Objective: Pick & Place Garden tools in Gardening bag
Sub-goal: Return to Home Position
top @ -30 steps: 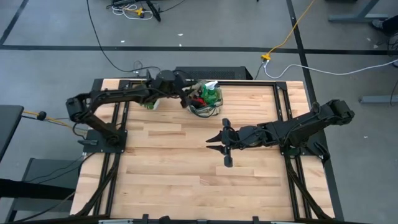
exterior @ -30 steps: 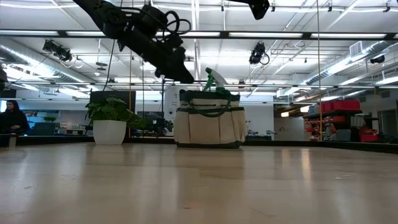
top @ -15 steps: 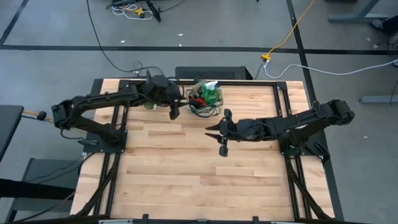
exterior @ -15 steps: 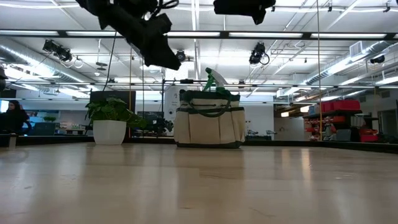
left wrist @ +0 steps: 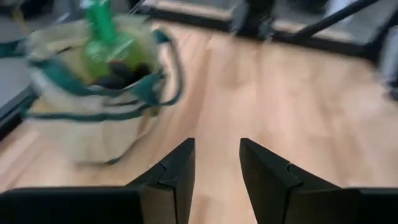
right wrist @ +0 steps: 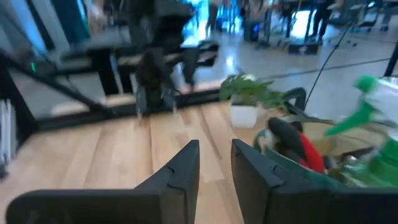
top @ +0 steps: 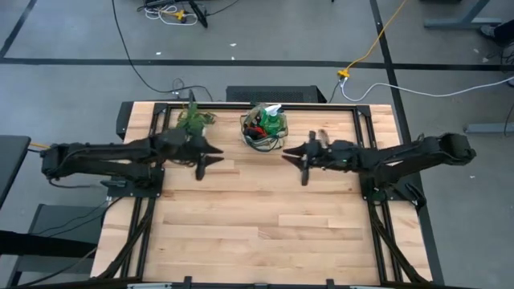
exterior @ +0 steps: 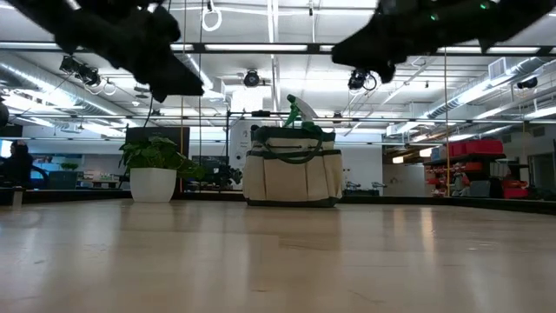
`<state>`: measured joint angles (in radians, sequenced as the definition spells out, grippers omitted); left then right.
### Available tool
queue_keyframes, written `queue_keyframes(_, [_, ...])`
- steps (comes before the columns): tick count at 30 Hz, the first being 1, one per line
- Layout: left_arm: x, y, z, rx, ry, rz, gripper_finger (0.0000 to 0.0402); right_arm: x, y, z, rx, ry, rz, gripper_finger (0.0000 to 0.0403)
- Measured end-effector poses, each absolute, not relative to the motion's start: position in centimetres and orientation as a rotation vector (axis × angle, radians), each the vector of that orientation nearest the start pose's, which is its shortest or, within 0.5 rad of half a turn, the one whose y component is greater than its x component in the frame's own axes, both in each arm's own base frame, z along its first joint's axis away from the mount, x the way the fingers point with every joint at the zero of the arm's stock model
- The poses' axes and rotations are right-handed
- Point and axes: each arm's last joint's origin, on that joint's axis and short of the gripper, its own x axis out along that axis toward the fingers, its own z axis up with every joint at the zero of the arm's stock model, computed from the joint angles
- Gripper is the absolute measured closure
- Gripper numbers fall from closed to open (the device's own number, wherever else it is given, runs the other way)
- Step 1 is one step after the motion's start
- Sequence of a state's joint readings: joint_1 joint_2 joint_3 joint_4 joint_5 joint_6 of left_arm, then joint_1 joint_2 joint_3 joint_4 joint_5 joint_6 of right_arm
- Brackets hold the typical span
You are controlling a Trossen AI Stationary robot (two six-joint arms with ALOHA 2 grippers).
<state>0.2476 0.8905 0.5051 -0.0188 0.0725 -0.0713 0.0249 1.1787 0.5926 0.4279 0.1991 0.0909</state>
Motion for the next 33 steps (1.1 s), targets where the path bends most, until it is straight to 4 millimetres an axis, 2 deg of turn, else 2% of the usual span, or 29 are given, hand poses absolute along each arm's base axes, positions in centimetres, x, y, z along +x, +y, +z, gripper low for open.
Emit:
queue_keyframes(8, [15.2, 1.6, 20.7, -0.143, 0.227, 0.127, 0.0269, 20.0, -0.8, 21.8, 0.158, -0.030, -0.156, 0.0312])
queue_keyframes(16, [12.8, 0.3, 17.8, -0.161, 0.134, 0.148, 0.0269, 16.5, -0.8, 19.7, 0.158, -0.149, -0.164, 0.0312])
queue_keyframes(19, [12.4, -0.1, 16.8, -0.155, 0.145, 0.132, 0.0269, 15.7, -0.9, 18.8, 0.161, -0.156, -0.203, 0.0312])
queue_keyframes(25, [12.0, -0.3, 15.3, -0.112, 0.157, 0.241, 0.0276, 14.9, -0.9, 17.0, 0.175, -0.108, -0.238, 0.0312])
queue_keyframes(33, [11.7, -0.9, 14.1, -0.149, 0.271, 0.163, 0.0278, 14.9, -1.0, 16.3, 0.204, -0.042, -0.256, 0.0312])
